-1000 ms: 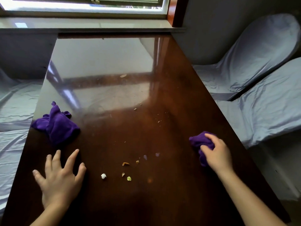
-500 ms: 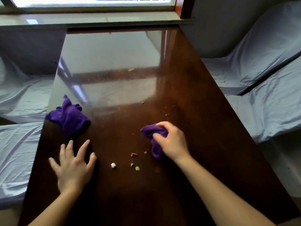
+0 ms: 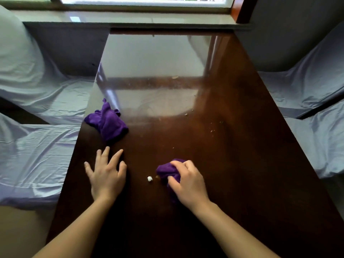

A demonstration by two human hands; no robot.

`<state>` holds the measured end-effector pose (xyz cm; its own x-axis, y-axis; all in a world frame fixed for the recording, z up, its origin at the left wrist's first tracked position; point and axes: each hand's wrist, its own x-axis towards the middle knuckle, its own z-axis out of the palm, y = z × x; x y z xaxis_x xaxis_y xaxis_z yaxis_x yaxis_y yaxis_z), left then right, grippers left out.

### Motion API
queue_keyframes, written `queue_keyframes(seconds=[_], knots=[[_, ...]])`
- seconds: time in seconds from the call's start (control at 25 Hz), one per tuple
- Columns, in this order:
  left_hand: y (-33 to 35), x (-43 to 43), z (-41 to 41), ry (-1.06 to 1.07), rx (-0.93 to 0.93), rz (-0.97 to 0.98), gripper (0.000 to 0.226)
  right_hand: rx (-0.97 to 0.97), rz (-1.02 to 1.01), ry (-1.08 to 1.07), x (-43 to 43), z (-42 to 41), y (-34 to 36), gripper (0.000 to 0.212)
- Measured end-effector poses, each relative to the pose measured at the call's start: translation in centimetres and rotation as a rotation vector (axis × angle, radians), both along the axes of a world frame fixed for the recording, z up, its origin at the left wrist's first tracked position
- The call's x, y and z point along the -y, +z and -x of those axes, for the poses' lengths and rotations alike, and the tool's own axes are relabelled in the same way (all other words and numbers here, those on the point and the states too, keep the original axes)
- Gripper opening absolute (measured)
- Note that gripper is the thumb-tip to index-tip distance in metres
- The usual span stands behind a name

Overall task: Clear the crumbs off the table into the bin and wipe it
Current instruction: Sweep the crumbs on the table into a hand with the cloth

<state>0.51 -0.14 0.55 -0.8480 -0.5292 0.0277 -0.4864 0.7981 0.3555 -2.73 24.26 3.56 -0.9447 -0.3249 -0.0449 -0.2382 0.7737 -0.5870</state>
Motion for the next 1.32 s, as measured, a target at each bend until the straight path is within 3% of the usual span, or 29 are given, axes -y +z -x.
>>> queue_keyframes(seconds=[0.08, 0.2, 0.36, 0.48, 0.6, 0.72, 0.88, 1.0, 1.12, 1.32], knots=[[0.3, 0.2, -0.1, 0.008, -0.054, -0.081, 0.038, 0.069, 0.136, -0.025, 0.6, 0.4, 0.9, 0.041], [1.3, 1.5, -1.0, -0.008, -0.154, -0.294, 0.034, -0.011, 0.14, -0.166, -1.1, 3.5, 1.7, 0.034], [1.3, 2.7, -6.4, -0.019, -0.162, -0.173, 0.041, -0.016, 0.01, -0.217, -1.9, 8.1, 1.2, 0.037], [0.4, 1.9, -9.0, 0.03, -0.175, -0.207, 0.049, -0.03, -0.094, -0.221, 0.7, 8.3, 0.6, 0.042], [-0.1, 1.4, -9.0, 0.068, -0.181, -0.222, 0.05, -0.05, -0.124, -0.039, 3.8, 5.3, 0.7, 0.044], [-0.4, 1.2, -8.9, 0.07, -0.167, -0.195, 0.05, 0.079, -0.046, 0.249, 5.6, 1.7, 1.8, 0.044], [-0.7, 0.8, -8.9, 0.089, -0.195, -0.191, 0.047, 0.024, 0.078, 0.043, 5.0, 6.9, 3.4, 0.041], [-0.6, 0.5, -9.1, 0.113, -0.235, -0.182, 0.049, 0.074, -0.031, -0.065, 4.5, 11.8, 3.0, 0.036], [-0.4, 0.6, -9.3, 0.118, -0.292, -0.235, 0.053, 0.055, -0.186, 0.05, 5.1, 10.2, 1.8, 0.039], [-0.5, 0.7, -9.5, 0.125, -0.337, -0.272, 0.052, 0.055, -0.129, 0.414, 6.6, 3.1, 2.0, 0.039]])
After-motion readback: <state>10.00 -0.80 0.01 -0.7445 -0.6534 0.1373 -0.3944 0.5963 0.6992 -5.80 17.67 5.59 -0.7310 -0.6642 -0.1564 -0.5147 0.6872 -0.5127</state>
